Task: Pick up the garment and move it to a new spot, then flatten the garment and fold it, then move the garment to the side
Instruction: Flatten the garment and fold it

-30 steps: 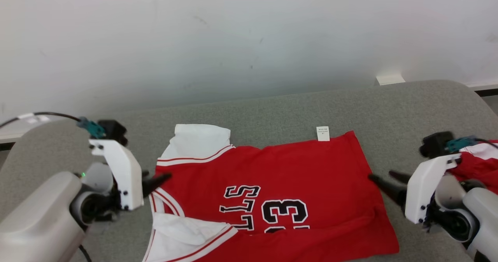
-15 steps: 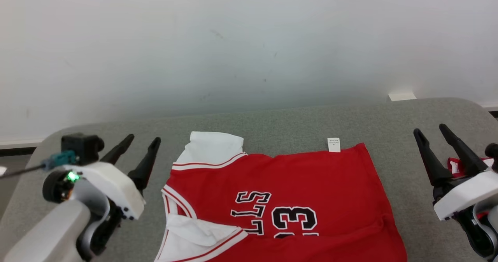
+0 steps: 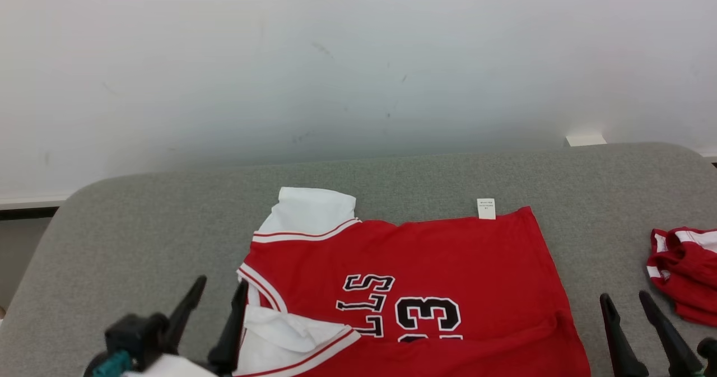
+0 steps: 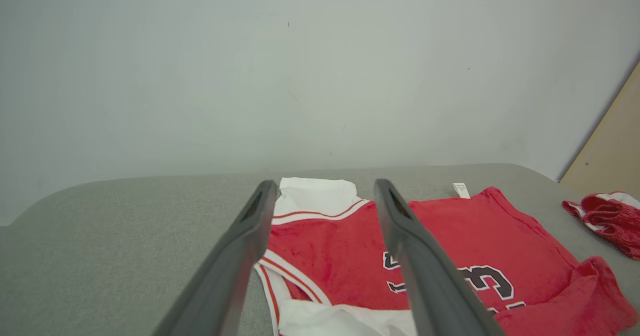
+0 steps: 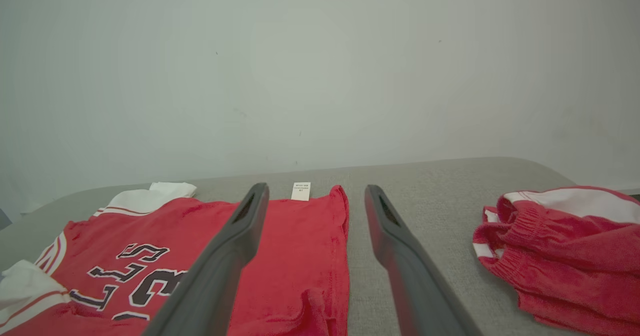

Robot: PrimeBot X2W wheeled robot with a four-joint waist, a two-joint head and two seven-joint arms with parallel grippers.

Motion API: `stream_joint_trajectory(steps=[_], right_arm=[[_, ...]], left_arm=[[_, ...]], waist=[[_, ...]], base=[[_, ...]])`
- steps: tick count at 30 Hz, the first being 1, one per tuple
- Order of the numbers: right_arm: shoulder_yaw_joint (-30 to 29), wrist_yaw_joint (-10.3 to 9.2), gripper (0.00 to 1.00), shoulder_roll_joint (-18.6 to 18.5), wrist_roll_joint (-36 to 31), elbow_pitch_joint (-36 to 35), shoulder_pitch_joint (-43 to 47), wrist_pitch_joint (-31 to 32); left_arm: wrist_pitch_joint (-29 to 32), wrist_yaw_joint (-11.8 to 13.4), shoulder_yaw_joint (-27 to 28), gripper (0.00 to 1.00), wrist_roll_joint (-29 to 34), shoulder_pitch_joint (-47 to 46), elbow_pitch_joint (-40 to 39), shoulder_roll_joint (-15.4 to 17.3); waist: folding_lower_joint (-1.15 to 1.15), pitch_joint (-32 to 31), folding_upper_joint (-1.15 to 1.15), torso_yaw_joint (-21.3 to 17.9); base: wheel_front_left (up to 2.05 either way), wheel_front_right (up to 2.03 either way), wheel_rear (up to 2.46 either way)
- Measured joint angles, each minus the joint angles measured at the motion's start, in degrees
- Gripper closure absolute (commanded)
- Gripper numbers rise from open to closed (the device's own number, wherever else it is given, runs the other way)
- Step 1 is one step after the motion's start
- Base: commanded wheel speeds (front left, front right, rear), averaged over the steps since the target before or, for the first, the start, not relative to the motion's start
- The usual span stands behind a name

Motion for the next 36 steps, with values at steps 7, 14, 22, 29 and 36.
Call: stream_joint_trajectory(steps=[7, 14, 22, 29, 36], right_arm=[[-1.69, 0.01, 0.00, 3.76, -2.88, 2.71, 4.75, 2.93], [-0.68, 0.01, 0.00, 4.90, -2.87, 11.60, 2.63, 5.06], [1.89, 0.01, 0.00, 5.41, -3.34, 21.95, -4.12, 9.91], [6.87, 0.01, 0.00, 6.45, -2.82, 27.80, -7.70, 14.74], [9.79, 0.01, 1.00, 5.58, 0.20, 28.53, -8.65, 14.15]], left_arm=[[-0.02, -0.41, 0.15, 0.00, 3.81, 8.38, 3.24, -3.93], [3.61, -3.55, -3.20, 0.00, 3.66, 8.65, 13.25, -5.88], [11.52, -5.45, -5.67, 0.00, 1.97, 4.88, 21.23, -7.75], [16.68, -4.25, -5.43, 0.00, -0.36, 2.49, 26.91, -9.62], [16.82, -5.28, -5.69, 1.00, -0.86, 2.16, 25.80, -9.89]], waist=[[0.00, 0.26, 0.00, -0.28], [0.00, 0.35, 0.00, -0.03], [0.00, 0.71, 0.00, -0.19], [0.00, 0.92, 0.00, -0.25], [0.00, 0.81, 0.00, 0.18]], base=[[0.00, 0.00, 0.00], [0.00, 0.00, 0.00], [0.00, 0.00, 0.00], [0.00, 0.00, 0.00], [0.00, 0.00, 0.00]])
